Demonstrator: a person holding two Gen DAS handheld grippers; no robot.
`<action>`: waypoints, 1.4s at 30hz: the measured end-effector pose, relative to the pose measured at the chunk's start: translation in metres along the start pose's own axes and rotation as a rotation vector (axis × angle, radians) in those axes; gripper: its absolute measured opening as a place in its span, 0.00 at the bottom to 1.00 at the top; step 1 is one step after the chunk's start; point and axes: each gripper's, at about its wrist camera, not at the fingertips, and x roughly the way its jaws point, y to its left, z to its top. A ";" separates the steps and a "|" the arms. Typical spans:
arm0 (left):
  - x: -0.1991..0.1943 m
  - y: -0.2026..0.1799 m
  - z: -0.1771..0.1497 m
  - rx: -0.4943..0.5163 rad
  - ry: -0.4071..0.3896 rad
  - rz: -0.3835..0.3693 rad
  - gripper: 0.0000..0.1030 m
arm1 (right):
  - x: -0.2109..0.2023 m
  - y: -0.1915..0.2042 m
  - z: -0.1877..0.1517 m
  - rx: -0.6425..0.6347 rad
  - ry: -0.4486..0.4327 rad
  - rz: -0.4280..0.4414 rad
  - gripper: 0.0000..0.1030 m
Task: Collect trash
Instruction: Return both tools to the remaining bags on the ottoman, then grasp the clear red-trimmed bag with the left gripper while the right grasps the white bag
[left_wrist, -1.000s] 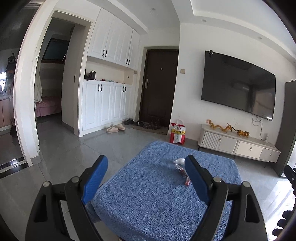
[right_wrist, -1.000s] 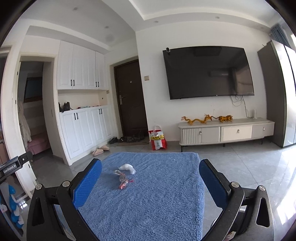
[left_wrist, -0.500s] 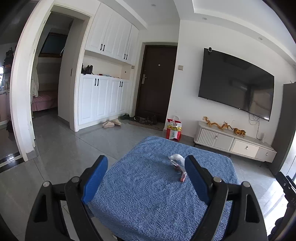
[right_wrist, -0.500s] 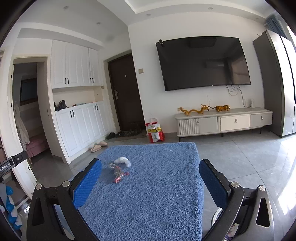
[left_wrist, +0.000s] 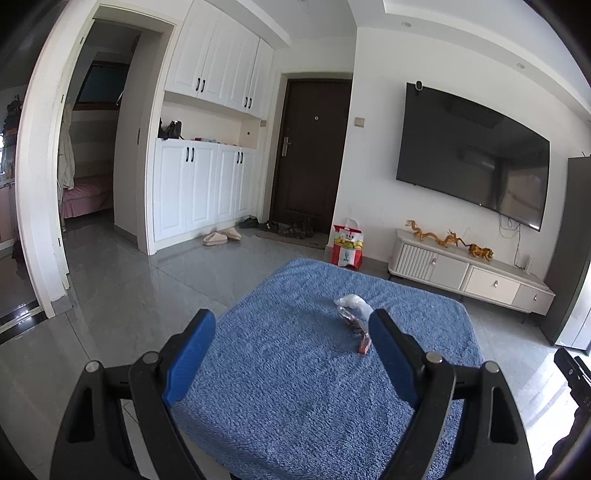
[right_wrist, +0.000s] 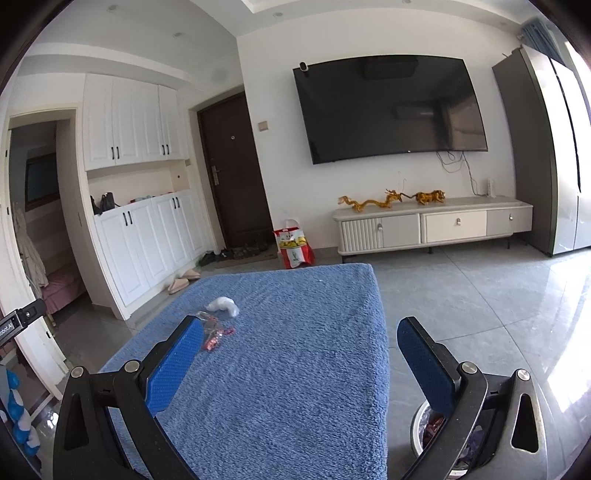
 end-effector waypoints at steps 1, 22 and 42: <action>0.004 -0.001 -0.001 0.000 0.009 -0.002 0.82 | 0.002 -0.001 0.000 0.000 0.005 -0.003 1.00; 0.122 -0.026 -0.028 0.036 0.233 -0.011 0.82 | 0.095 -0.010 -0.020 -0.015 0.182 -0.014 1.00; 0.257 -0.088 -0.047 0.126 0.446 -0.309 0.82 | 0.217 0.010 0.006 -0.120 0.264 0.084 1.00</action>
